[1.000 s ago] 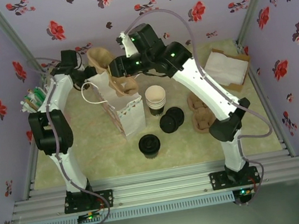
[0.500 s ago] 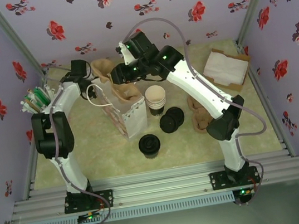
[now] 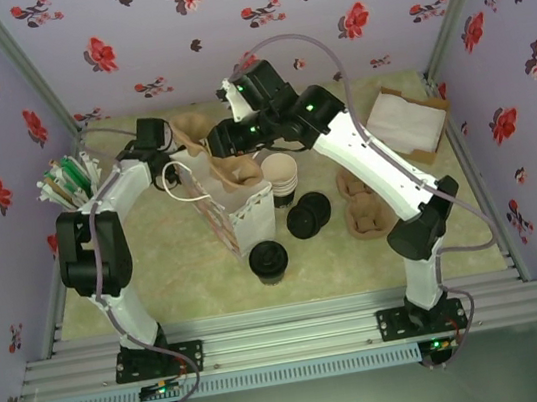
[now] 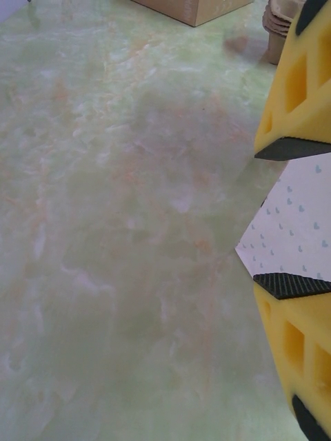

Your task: Pack the takeout coffee

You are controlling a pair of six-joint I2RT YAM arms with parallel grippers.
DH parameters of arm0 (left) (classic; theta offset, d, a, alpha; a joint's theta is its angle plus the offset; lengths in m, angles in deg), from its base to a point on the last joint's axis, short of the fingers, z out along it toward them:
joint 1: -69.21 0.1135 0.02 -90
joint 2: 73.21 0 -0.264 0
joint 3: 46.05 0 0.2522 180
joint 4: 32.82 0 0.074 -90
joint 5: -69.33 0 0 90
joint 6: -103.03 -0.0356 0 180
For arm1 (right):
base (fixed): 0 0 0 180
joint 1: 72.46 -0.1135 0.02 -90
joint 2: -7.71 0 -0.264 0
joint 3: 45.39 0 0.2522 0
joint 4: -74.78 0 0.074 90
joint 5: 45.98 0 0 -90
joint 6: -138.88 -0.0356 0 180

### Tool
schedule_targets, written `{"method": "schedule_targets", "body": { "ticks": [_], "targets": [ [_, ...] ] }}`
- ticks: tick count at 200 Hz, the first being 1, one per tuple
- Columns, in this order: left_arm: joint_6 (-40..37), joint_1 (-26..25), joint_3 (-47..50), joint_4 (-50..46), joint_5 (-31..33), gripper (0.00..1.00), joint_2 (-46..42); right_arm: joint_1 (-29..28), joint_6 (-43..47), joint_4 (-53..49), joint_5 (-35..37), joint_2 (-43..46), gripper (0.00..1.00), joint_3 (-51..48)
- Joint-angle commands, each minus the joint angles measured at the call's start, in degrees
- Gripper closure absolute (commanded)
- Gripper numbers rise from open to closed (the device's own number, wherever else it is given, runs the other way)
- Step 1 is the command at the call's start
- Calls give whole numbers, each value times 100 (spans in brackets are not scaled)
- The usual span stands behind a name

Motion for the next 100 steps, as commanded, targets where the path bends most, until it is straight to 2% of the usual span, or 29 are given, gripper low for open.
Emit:
{"method": "schedule_targets", "body": {
  "ticks": [1, 15, 63, 100],
  "targets": [
    [53, -23, 49, 167, -85, 49, -324, -42, -7, 108, 78, 197, 60, -221],
    [32, 15, -11, 96, -84, 44, -372, -58, -9, 146, 77, 273, 60, -366],
    [-4, 214, -211, -163, -76, 20, -580, -74, 61, 24, 131, 274, 60, -500],
    [-21, 337, -299, -303, -76, 10, -826, -83, 88, -6, 122, 166, 61, -495]
  ]
}}
